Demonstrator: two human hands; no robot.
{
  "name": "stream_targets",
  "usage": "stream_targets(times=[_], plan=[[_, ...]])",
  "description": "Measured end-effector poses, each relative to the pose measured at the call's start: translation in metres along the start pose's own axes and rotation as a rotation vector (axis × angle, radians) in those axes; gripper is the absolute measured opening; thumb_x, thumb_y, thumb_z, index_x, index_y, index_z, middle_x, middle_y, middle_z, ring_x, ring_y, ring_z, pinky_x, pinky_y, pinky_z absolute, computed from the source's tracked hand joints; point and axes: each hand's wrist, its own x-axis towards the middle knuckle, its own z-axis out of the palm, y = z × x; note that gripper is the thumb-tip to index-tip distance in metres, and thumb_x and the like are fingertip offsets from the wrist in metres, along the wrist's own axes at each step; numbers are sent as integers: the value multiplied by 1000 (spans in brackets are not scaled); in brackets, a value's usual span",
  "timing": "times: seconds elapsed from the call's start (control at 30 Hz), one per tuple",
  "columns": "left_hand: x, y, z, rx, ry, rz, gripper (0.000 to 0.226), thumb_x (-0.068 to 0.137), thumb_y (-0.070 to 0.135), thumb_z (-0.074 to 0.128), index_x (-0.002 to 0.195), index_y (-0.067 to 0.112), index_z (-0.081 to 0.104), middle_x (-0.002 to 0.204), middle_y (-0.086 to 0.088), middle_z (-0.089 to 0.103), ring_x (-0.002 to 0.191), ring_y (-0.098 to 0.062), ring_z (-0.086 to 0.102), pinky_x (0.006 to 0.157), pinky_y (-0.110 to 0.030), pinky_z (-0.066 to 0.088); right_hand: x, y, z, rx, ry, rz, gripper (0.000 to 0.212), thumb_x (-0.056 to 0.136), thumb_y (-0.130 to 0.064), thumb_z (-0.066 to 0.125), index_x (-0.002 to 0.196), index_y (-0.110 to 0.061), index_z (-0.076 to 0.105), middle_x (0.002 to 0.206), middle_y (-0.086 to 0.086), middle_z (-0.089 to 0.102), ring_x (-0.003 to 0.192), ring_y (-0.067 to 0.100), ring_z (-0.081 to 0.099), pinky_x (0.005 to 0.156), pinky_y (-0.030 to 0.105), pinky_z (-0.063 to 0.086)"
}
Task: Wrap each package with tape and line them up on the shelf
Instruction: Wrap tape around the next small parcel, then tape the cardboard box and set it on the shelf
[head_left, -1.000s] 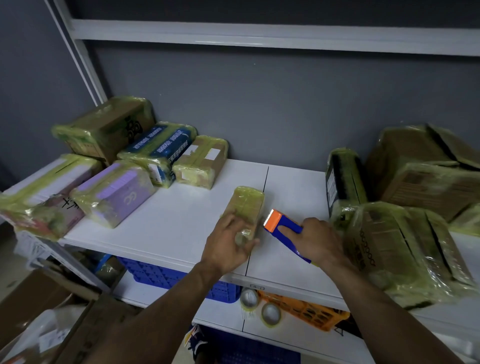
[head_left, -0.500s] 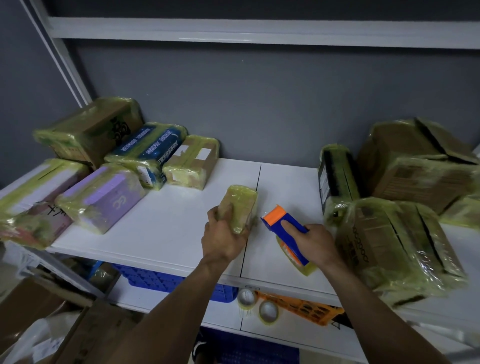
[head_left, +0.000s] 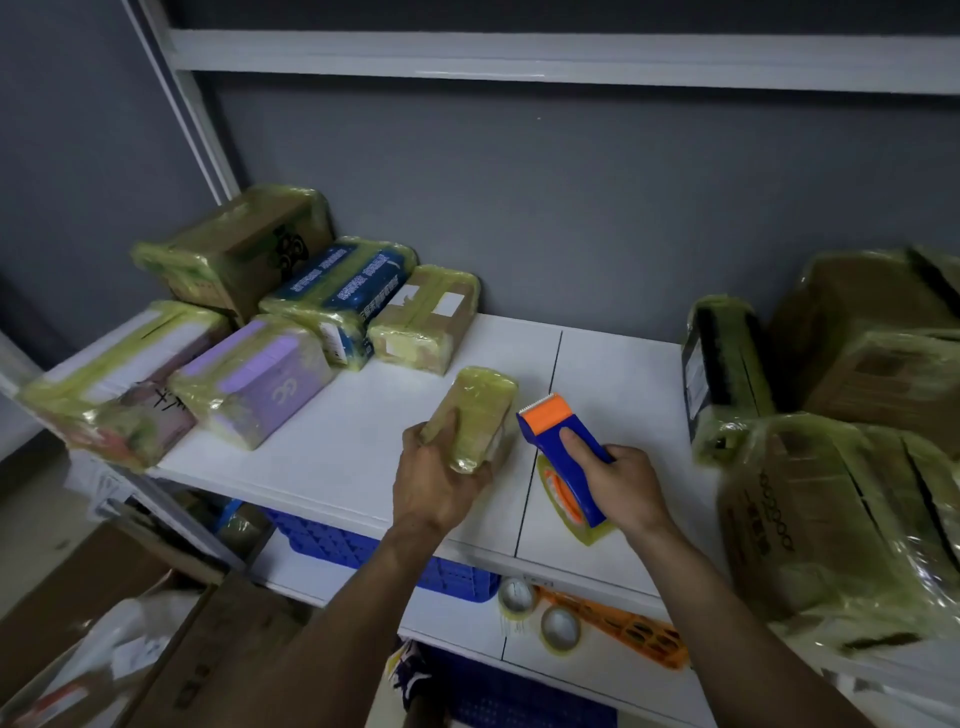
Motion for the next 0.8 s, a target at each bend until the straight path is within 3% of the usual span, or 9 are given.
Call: stream_targets(times=[0.1,0.2,0.3,0.4,0.53,0.63,0.8], plan=[[9,-27,-22,18,84,-43,91,73,54,79,149,36,33,136,-6,40,110,-28,60,82,-29,51,8,-15,18,-1,-61,-12,61,82,-71,71,77,-10,72,66,-2,74,57,12,71,57,27,50],[24,-58,-44,18,109,-124,90,74,54,80,150,33,37,141,-6,36,116,-32,57,94,-36,53,20,-32,38,-20,-106,-23,62,82,-71,70,79,-10,73,66,-2,74,58,13,72,55,26,51],[39,-80,-63,-2,141,-160,88,73,57,78,148,33,39,141,-7,36,122,-32,54,100,-35,50,31,-45,56,-43,-124,-25,61,82,-72,70,77,-11,72,64,-3,73,54,10,70,52,24,49],[53,-92,-73,-4,169,-168,87,73,65,68,147,36,35,148,-10,34,133,-35,43,106,-47,48,38,-47,70,-91,-146,-29,63,81,-75,68,72,-12,69,61,-3,72,50,9,68,50,23,47],[71,-108,-78,283,173,-112,78,89,63,60,154,26,36,165,-10,16,154,-37,5,124,-53,23,47,-40,81,-168,-133,-29,66,82,-78,64,64,-15,63,55,-2,68,44,8,64,49,24,45],[85,-110,-79,418,160,-54,74,99,52,52,159,16,28,168,-11,18,156,-33,0,126,-53,5,56,-41,78,-177,-113,2,69,82,-79,63,68,-12,65,56,-1,69,45,9,65,50,25,45],[106,-97,-80,511,115,-178,82,98,39,53,162,12,9,170,-9,2,156,-27,-15,123,-57,-12,55,-40,77,-177,-121,-7,66,80,-78,65,68,-13,65,56,-2,69,47,9,65,48,24,44]])
